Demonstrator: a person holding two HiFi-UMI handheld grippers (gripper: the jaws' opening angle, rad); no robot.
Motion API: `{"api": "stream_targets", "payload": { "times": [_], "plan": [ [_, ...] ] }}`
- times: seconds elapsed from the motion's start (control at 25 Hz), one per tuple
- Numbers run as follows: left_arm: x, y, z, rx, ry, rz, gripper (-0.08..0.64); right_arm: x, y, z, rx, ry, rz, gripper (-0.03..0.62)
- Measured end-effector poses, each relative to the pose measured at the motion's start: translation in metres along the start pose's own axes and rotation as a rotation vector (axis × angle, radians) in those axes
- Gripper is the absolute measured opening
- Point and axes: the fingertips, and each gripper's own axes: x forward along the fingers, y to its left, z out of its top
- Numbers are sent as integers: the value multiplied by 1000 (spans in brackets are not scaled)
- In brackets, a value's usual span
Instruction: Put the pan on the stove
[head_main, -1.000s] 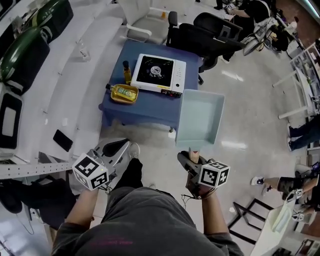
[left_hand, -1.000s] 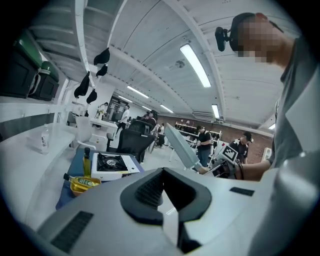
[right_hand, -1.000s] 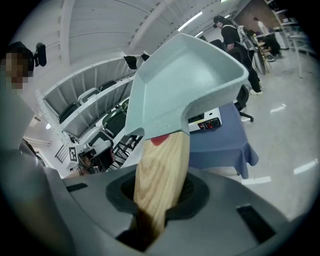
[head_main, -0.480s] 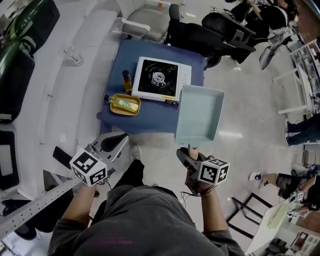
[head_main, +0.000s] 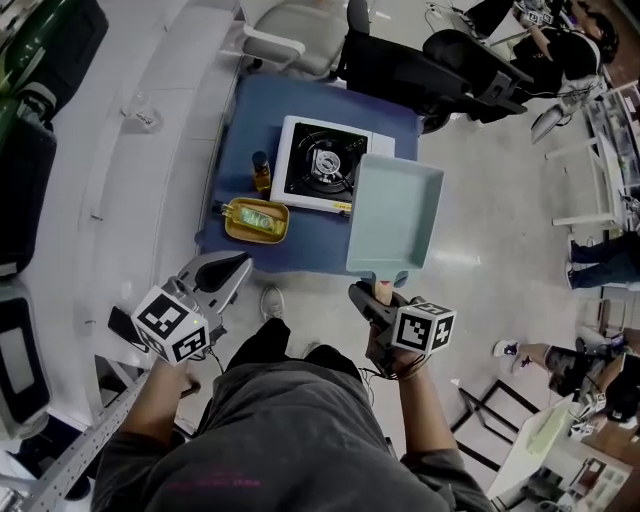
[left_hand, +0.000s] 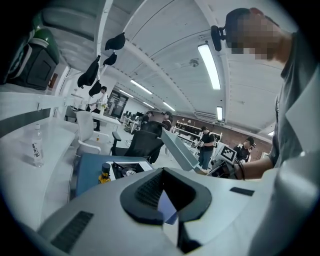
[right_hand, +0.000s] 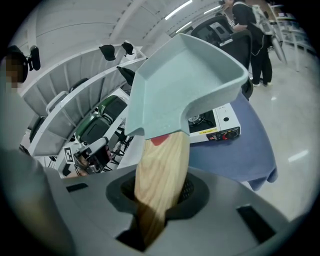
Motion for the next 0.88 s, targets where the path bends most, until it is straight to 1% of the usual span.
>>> {"api": "stream_targets", "payload": {
  "times": [0.24,0.56,0.88],
  "plan": [
    [4,24,-1,-23,6,24,2,30,-11,18,30,21,-10,86],
    [28,36,-9,-57,29,58,2,66,-36,41,41,66,-17,86],
    [49,43,-12,-92,39,153,2,115,-60,63,83,129,25,86]
  ]
}}
